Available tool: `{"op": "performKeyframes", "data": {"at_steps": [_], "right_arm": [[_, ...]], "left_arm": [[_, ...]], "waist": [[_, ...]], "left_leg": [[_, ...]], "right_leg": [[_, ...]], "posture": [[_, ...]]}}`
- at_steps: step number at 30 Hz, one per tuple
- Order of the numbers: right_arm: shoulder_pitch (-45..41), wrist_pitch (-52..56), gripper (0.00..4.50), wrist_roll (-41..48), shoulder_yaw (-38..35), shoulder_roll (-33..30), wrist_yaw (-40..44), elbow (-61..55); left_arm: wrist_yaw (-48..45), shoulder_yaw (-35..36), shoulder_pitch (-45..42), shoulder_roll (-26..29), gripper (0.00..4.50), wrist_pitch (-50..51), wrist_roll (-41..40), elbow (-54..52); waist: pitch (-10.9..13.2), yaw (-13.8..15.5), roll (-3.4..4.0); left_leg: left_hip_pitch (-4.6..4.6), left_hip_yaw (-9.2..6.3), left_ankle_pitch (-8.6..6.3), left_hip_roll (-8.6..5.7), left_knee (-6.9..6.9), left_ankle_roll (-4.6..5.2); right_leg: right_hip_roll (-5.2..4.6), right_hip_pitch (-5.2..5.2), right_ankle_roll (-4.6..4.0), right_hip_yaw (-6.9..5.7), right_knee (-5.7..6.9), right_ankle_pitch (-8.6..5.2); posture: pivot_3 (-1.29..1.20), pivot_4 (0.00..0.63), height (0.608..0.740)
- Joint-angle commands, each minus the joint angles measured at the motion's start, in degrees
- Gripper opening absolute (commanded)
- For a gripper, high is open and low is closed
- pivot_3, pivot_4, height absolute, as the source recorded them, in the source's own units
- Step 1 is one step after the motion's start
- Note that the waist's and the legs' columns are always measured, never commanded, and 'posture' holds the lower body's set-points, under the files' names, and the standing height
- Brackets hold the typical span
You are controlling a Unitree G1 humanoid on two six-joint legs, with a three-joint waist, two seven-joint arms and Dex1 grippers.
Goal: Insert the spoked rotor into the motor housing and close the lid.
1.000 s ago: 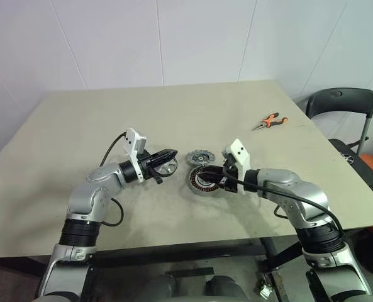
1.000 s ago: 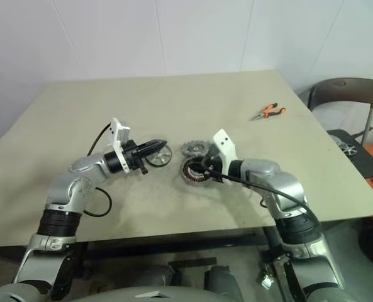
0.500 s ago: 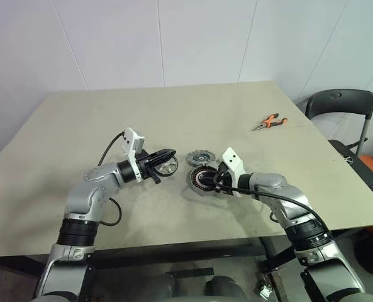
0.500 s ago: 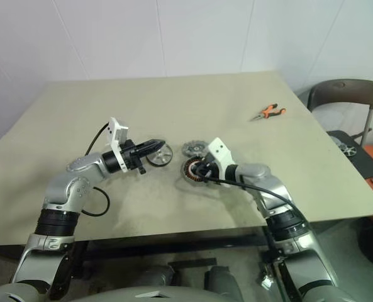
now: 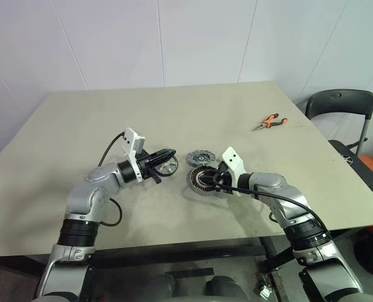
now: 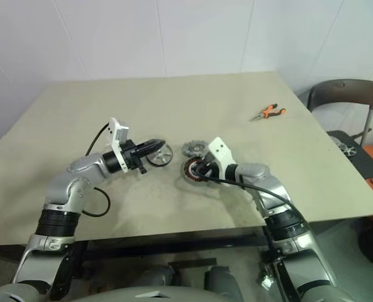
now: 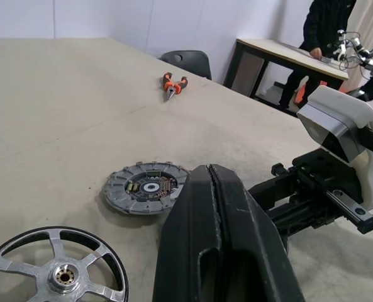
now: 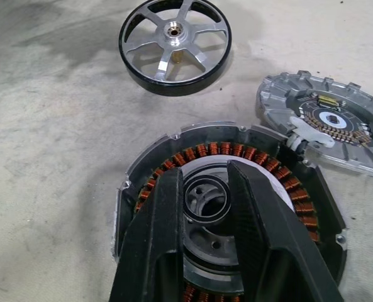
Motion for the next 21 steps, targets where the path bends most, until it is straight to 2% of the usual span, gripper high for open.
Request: {"op": "performKeyframes", "data": {"at_steps": [1, 13, 19, 21], "right_arm": [[-1.01, -1.49, 0.66, -0.37, -1.71, -0.13, -0.23, 0.06], [-0.40, -2.50, 0.66, -2.16, -0.92, 0.41, -0.95, 0.86], [-0.10, -1.61, 2.74, -2.99, -0.27, 1.03, -1.46, 1.23], [-0.05, -1.83, 2.74, -3.30, 0.04, 1.26, -1.67, 1.21]], "left_arm": [[0.02, 0.58, -0.36, -0.03, 0.00, -0.55, -0.35, -2.24], [0.53, 0.48, 0.31, -0.13, 0.00, -0.19, -0.42, -3.52], [0.48, 0.59, 0.62, 0.10, 0.00, -0.01, -0.51, -3.73], [0.45, 0.62, 0.64, 0.13, 0.00, 0.00, -0.50, -3.66]], "waist": [[0.00, -0.01, 0.00], [0.00, -0.01, 0.00], [0.00, 0.00, 0.00], [-0.01, -0.02, 0.00]], "left_leg": [[0.00, 0.00, 0.00, 0.00, 0.00, 0.00], [0.00, 0.02, 0.00, 0.00, 0.05, 0.00], [0.01, 0.02, 0.00, 0.00, 0.06, 0.00], [0.01, 0.02, 0.01, 0.00, 0.08, -0.01]], "right_leg": [[0.00, 0.00, 0.00, 0.00, 0.00, 0.00], [0.00, 0.01, 0.00, 0.00, 0.03, 0.01], [0.00, 0.01, 0.00, 0.00, 0.05, 0.02], [0.00, 0.01, 0.00, 0.01, 0.06, 0.02]], "posture": [[0.00, 0.000, 0.740], [0.00, 0.000, 0.740], [0.00, 0.000, 0.740], [0.00, 0.000, 0.740]]}}
